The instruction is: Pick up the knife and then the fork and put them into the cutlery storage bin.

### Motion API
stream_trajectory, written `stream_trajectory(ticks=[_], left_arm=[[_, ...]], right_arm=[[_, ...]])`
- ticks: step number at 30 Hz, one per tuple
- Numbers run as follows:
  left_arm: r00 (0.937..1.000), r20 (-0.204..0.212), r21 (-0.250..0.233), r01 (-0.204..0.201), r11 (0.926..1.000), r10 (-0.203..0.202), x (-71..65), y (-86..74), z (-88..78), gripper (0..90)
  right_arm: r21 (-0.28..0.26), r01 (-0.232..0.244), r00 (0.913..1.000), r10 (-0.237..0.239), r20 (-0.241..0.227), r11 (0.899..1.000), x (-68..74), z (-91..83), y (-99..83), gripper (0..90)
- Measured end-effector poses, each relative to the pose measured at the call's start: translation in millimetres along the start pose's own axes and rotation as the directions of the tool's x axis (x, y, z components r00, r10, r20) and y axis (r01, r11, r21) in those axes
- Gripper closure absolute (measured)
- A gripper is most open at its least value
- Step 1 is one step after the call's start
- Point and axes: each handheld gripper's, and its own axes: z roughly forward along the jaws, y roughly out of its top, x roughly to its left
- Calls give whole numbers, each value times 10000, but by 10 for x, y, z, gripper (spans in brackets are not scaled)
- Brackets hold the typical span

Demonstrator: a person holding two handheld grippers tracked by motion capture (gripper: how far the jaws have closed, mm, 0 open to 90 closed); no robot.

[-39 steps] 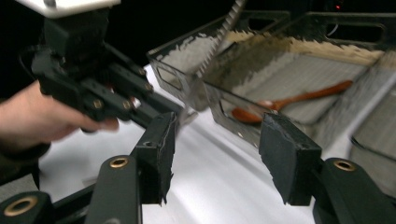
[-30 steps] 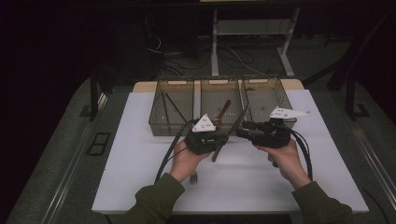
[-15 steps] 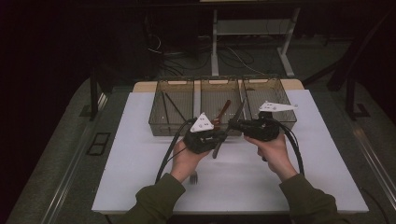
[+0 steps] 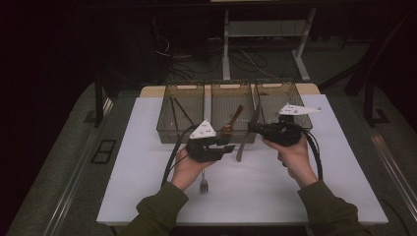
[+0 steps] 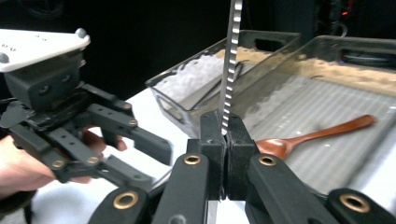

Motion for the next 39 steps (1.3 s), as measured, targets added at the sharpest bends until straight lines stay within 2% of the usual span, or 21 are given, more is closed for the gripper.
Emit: stream_trajectory(ticks=[10,20,24,27,29,31,34,39], left_arm=[[9997,164,14,-207,9998,206,36,-306,-342,507],[9999,-130,88,98,9999,-97,53,-622,-676,413],[9997,-183,137,171,9998,-168,53,-727,-786,352],[9994,-273,240,205,9995,-199,58,-807,-846,314],[9992,-300,245,281,9993,-274,54,-853,-879,291],[9990,-307,262,322,9991,-313,54,-885,-906,275],[9989,-336,241,331,9992,-323,59,-902,-921,260],[9991,-319,170,297,9994,-291,59,-895,-916,237]], right_arm=[[-44,133,9947,-128,1022,9999,-214,-356,158,875],[-693,277,9844,-151,1756,9972,-388,-672,435,876],[-738,407,9740,-231,2252,9964,-478,-775,568,876],[-469,574,9577,-418,2846,9972,-584,-807,621,876],[-459,466,9540,-309,2982,9979,-677,-838,643,876],[-329,593,9422,-451,3319,9977,-758,-864,659,876],[-131,429,9296,-351,3669,9990,-891,-900,667,876],[395,248,9031,-393,4276,9989,-1084,-915,642,876]])
